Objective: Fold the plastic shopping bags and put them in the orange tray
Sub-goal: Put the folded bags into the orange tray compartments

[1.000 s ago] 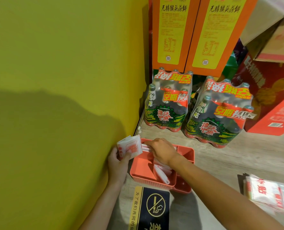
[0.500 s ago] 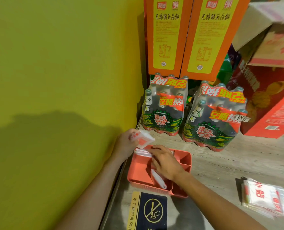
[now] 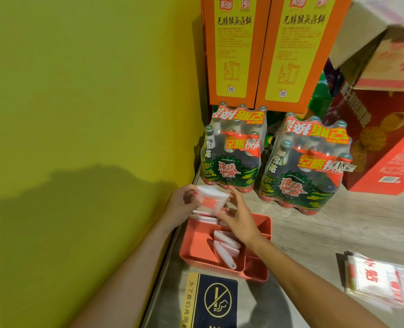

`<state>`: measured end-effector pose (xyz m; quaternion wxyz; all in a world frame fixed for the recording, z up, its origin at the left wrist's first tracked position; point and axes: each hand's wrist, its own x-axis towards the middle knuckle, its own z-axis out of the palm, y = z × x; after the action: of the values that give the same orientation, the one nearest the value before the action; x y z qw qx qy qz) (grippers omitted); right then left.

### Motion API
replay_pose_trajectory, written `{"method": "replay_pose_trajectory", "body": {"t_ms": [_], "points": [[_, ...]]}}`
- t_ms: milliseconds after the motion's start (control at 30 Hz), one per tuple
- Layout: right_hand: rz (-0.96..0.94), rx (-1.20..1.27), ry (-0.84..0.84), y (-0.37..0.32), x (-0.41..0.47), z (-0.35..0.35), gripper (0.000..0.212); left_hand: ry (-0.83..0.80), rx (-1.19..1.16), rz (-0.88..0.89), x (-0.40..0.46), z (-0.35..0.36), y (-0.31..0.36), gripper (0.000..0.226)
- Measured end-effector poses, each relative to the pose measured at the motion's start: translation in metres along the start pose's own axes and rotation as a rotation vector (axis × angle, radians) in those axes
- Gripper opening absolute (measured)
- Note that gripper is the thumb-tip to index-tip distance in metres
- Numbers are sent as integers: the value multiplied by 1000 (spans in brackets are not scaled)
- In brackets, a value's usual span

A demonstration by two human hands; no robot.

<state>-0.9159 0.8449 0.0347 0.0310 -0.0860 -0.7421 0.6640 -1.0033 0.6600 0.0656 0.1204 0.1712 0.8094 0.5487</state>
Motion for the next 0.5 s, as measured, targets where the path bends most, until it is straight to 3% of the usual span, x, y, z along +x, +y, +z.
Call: {"method": "replay_pose_trajectory", "body": {"t_ms": [33, 100, 200, 367, 500], "points": [[3, 39, -27, -5, 5, 0, 73, -12, -52, -16, -1, 1, -3, 25], [-32, 7, -58, -11, 14, -1, 51, -26, -152, -45, -3, 2, -7, 17], [-90, -53, -46, -16, 20, -1, 25, -7, -206, -81, -3, 5, -14, 28], [-149, -226, 56, -18, 25, -15, 23, -60, 136, -82, -17, 8, -32, 33], [-263, -525, 0, -24, 28, -28, 22, -12, 376, 116, -34, 8, -46, 33]]}}
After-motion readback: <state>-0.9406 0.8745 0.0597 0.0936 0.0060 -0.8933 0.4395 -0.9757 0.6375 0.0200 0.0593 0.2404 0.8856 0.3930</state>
